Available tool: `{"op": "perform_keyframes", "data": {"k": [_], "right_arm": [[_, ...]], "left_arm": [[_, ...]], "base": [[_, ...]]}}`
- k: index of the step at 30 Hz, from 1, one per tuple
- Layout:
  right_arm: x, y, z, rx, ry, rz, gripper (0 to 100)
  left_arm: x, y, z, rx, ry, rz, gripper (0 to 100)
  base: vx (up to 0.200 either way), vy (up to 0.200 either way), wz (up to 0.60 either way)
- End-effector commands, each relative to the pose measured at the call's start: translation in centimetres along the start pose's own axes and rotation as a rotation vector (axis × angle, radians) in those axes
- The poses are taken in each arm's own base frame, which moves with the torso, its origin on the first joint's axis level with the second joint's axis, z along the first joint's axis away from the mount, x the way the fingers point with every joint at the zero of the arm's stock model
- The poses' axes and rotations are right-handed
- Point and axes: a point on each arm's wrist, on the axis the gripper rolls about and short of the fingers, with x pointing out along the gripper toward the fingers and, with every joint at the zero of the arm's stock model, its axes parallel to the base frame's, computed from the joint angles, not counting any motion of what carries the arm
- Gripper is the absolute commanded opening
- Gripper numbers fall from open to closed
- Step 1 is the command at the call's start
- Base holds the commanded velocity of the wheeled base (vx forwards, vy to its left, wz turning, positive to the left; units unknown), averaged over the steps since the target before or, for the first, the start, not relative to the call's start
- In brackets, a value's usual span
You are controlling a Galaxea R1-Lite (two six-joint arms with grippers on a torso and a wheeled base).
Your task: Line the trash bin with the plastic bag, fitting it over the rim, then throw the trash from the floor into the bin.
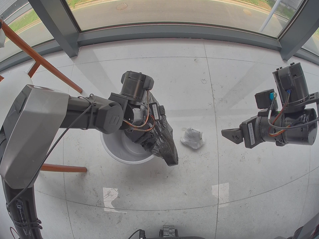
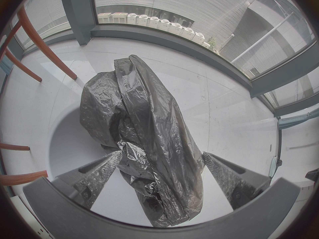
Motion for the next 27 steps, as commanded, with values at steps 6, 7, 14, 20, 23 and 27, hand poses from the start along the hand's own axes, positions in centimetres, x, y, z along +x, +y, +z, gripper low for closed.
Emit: {"op": "perform_keyframes", "data": {"k": [6, 7, 14, 20, 23, 27], "right_arm": [[-0.4, -0.1, -0.1, 0.002, -0.004, 0.001, 100], [-0.4, -0.1, -0.1, 0.0, -0.004, 0.001, 100], [-0.5, -0.2, -0.5, -0.001, 0.0, 0.001, 100], [-0.6, -0.2, -0.5, 0.0, -0.003, 0.001, 100], [-0.7, -0.3, -0.5, 0.002, -0.004, 0.001, 100], [-0.7, -0.3, -0.7, -0.001, 0.0, 0.001, 100]], "left_arm": [[-0.6, 0.2, 0.3, -0.017, -0.001, 0.012, 100], [-0.5, 0.3, 0.3, -0.017, -0.002, 0.02, 100], [1.2, 0.9, -0.9, -0.012, 0.021, 0.061, 100], [1.9, 1.0, -1.3, -0.01, 0.029, 0.065, 100], [2.0, 0.9, -1.5, -0.015, 0.032, 0.065, 0], [2.0, 0.8, -1.4, -0.029, 0.028, 0.06, 0]], "base": [[0.0, 0.0, 0.0], [0.0, 0.0, 0.0], [0.0, 0.0, 0.0], [0.0, 0.0, 0.0], [0.0, 0.0, 0.0], [0.0, 0.0, 0.0]]}}
